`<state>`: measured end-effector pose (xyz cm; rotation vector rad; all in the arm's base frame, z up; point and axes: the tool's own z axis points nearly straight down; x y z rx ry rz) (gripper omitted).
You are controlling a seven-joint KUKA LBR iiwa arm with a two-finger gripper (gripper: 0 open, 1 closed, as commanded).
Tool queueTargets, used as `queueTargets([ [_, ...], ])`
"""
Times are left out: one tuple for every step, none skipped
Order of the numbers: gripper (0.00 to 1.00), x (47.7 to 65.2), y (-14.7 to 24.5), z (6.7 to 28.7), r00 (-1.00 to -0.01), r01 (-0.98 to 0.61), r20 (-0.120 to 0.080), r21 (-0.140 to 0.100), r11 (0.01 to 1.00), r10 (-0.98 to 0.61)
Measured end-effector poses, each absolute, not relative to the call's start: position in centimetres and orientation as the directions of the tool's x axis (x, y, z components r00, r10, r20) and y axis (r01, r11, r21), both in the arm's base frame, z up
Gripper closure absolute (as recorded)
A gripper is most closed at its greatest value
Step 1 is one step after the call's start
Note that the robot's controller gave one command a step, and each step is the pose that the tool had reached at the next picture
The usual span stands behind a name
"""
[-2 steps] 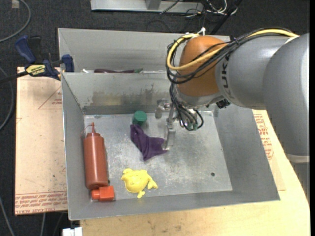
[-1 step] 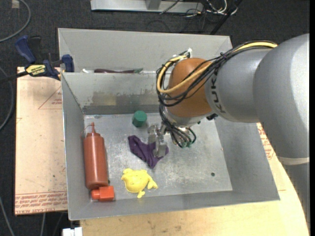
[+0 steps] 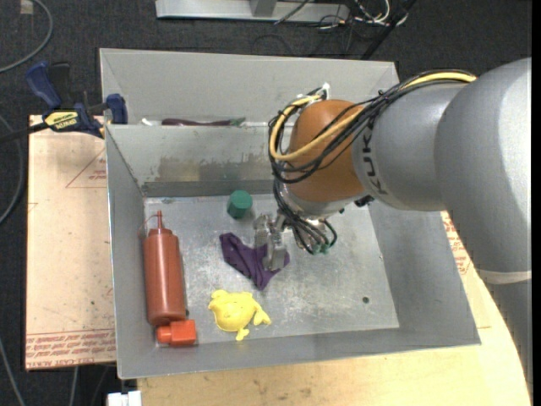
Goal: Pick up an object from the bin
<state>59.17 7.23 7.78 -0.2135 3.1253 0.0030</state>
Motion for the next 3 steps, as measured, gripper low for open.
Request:
queueTargets([
  [1.0, 58.2, 7.3, 16.4, -0.993, -0.114, -0.012, 0.002, 0.993, -0.114],
  [1.0, 58.2, 7.4, 16.4, -0.993, -0.114, -0.012, 0.002, 0.993, -0.114],
  [1.0, 58.1, 7.3, 20.3, -0.994, -0.108, -0.005, 0.003, 0.994, -0.108],
])
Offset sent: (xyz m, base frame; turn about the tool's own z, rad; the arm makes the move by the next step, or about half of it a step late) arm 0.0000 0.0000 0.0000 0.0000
